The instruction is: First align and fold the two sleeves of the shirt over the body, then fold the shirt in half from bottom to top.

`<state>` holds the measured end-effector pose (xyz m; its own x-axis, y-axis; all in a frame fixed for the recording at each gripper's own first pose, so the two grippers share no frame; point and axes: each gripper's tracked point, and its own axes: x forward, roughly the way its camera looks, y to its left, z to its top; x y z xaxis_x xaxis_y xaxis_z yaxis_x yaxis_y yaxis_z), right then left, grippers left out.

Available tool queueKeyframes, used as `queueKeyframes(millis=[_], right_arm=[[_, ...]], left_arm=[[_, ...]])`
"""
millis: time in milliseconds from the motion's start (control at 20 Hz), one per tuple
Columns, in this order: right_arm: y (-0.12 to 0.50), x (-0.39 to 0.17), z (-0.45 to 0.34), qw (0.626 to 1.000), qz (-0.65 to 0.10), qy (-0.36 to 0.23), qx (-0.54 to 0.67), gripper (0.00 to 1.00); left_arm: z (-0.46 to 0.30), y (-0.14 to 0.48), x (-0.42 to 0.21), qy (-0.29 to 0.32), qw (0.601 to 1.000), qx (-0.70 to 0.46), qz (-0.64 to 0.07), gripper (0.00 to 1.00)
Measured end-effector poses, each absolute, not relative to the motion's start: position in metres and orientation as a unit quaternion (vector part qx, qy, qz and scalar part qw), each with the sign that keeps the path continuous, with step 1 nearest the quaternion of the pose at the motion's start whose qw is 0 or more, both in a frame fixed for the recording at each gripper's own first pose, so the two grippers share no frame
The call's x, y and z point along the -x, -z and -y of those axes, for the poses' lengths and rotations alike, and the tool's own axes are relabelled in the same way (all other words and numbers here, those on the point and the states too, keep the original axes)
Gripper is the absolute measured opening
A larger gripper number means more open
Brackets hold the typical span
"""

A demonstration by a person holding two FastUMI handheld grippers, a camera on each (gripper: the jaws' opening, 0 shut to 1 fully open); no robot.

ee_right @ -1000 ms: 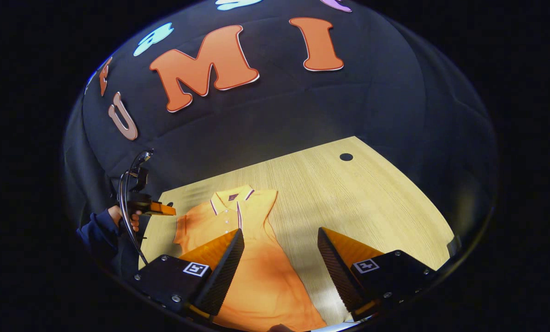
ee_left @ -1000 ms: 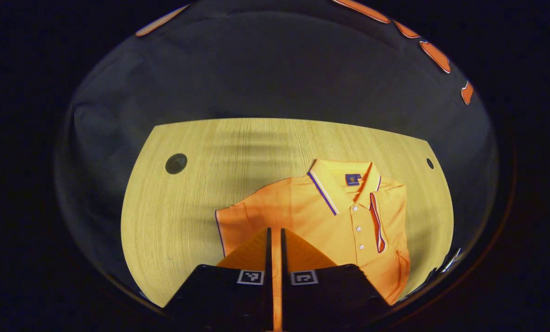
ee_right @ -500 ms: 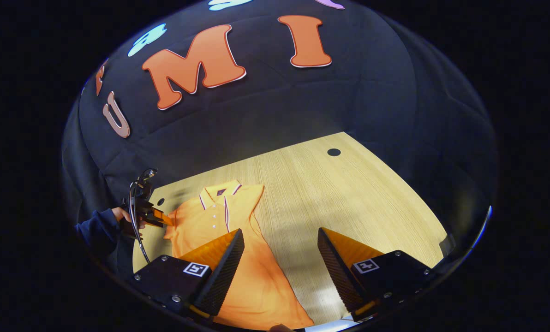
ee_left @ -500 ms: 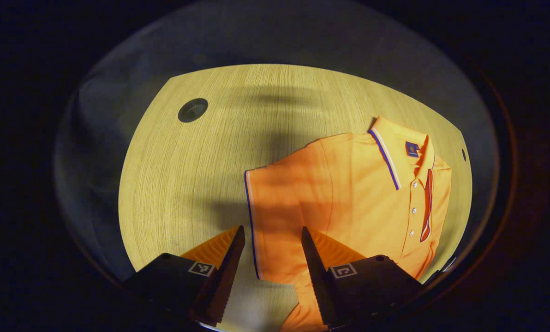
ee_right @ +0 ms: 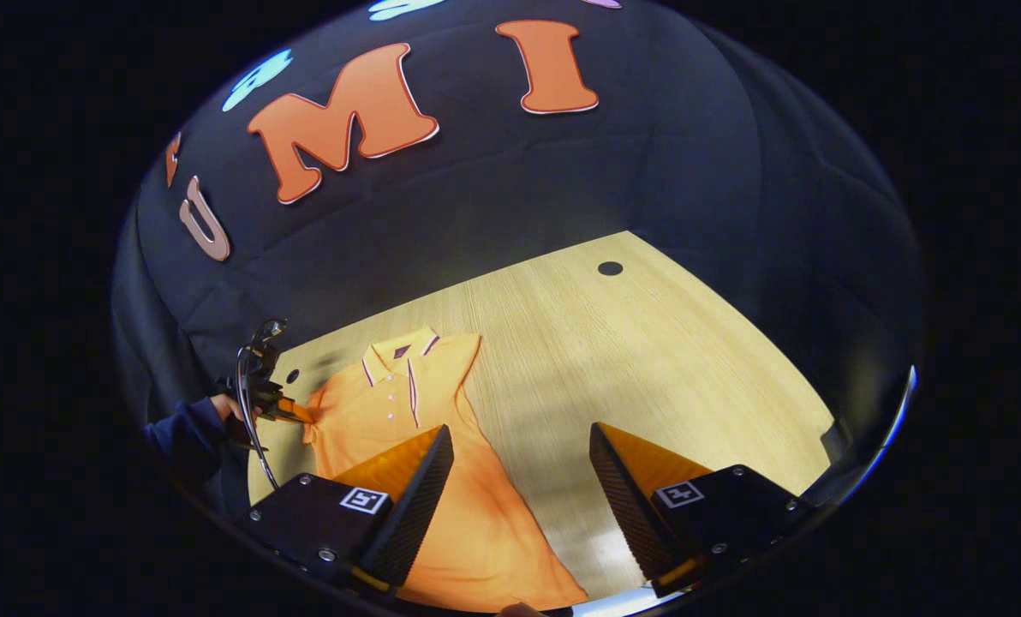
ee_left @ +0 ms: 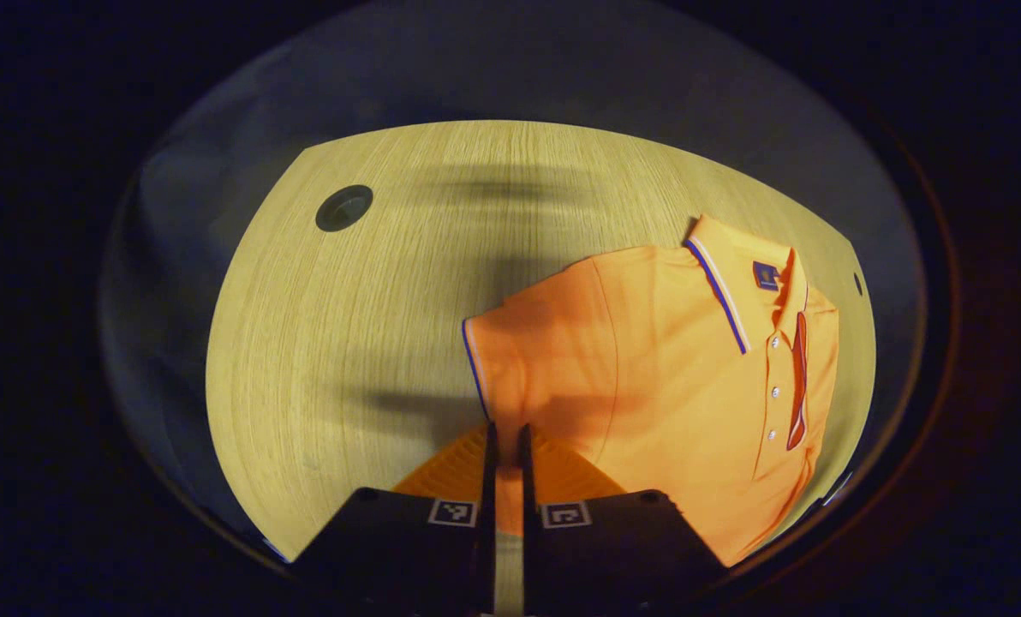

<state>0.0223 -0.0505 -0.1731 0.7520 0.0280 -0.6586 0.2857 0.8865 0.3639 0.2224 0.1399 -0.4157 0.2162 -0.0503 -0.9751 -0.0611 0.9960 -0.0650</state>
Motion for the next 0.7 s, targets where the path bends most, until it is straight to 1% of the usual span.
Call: queueKeyframes(millis=[100,150,200,250,450,700], right_arm=[[0.176,-0.022,0.048,0.907,-0.347,0.071,-0.226,0.98],[0.178,-0.021,0.048,0.907,-0.35,0.071,-0.223,0.98],[0.179,-0.021,0.05,0.907,-0.352,0.073,-0.22,0.97],[0.179,-0.021,0.051,0.906,-0.353,0.073,-0.22,0.98],[0.176,-0.025,0.055,0.907,-0.346,0.075,-0.227,0.97],[0.174,-0.027,0.052,0.909,-0.344,0.064,-0.225,0.98]], left_arm=[[-0.14,0.412,-0.223,0.004,0.786,0.054,-0.615,0.13],[-0.138,0.413,-0.221,0.009,0.785,0.059,-0.616,0.02],[-0.138,0.408,-0.221,0.013,0.782,0.069,-0.62,0.02],[-0.135,0.401,-0.222,0.02,0.788,0.073,-0.611,0.02],[-0.132,0.361,-0.241,0.04,0.818,0.032,-0.572,0.01],[-0.082,0.327,-0.252,0.084,0.835,0.016,-0.544,0.01]])
